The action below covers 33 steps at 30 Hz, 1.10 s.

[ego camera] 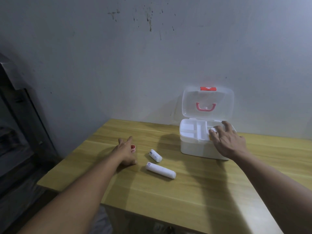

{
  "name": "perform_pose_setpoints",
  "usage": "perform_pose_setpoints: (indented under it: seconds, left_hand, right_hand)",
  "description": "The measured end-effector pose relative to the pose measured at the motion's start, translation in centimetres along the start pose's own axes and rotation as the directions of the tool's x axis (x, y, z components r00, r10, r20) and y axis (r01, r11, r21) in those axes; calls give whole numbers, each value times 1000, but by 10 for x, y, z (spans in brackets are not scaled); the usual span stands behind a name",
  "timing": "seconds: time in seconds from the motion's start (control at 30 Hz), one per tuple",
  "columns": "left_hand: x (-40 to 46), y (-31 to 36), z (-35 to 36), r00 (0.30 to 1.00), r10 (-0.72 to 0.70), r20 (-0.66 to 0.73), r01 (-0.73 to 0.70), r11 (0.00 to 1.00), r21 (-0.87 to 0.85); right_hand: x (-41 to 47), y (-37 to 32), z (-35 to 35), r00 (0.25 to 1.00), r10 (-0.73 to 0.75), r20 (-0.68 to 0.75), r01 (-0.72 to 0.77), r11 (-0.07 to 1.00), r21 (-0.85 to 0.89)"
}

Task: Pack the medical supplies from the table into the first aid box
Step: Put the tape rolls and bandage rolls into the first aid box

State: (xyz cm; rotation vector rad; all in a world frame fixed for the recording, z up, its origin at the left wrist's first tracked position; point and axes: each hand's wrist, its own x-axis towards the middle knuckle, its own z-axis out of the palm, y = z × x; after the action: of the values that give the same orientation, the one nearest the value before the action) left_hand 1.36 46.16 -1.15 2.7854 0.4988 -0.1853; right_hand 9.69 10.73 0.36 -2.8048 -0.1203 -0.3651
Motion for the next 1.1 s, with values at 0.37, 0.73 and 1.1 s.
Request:
perform_pose_setpoints:
  seconds: [0.37, 0.73, 1.1]
  left_hand:
    - [21, 12, 7, 964, 144, -224, -169, 981, -98]
    - [-9, 143, -40, 803, 516, -297, -571, 809, -139]
    - [5, 203, -28, 762, 617, -194, -626, 780, 21]
  right_hand:
    - [0, -1, 0, 1000, -3, -6, 3, 1000, 9]
    - [1, 0, 0, 1000, 0, 3, 0, 1000, 9]
    - [0, 1, 2, 1000, -6, -22, 7, 1000, 11]
